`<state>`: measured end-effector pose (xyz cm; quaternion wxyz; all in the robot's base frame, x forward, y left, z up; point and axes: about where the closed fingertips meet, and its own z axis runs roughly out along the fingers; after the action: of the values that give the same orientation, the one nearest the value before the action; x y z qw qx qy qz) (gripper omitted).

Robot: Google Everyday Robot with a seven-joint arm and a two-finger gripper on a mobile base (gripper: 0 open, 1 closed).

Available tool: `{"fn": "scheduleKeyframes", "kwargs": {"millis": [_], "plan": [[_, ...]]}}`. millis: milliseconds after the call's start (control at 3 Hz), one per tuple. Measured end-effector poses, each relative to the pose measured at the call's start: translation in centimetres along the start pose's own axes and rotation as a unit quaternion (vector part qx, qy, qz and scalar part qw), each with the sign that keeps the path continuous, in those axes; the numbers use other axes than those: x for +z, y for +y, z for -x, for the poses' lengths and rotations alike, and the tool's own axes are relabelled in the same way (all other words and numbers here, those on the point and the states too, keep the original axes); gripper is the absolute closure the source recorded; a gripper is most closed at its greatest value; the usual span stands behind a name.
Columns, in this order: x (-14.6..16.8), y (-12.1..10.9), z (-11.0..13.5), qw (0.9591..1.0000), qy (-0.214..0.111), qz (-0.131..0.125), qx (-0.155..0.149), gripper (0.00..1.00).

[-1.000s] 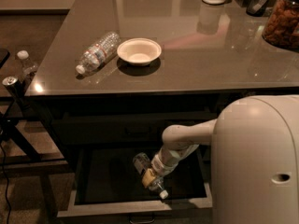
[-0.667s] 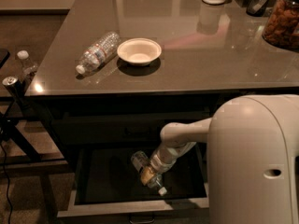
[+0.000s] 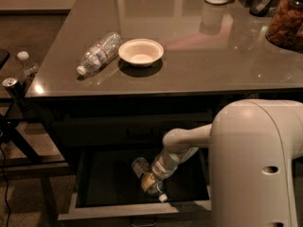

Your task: Place blue plastic bottle into middle drawer

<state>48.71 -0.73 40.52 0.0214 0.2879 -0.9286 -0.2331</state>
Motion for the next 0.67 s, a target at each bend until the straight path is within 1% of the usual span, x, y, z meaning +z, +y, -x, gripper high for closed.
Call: {"fn": "scheduleKeyframes", "kwargs": {"millis": [333,667], "plan": [[0.92,0.36,-0.44,1.0000,-0.002,0.004,0.007,1.00],[1.14,0.48,0.22,1.0000,-0.006,-0.007,-0.002,1.00]]}}
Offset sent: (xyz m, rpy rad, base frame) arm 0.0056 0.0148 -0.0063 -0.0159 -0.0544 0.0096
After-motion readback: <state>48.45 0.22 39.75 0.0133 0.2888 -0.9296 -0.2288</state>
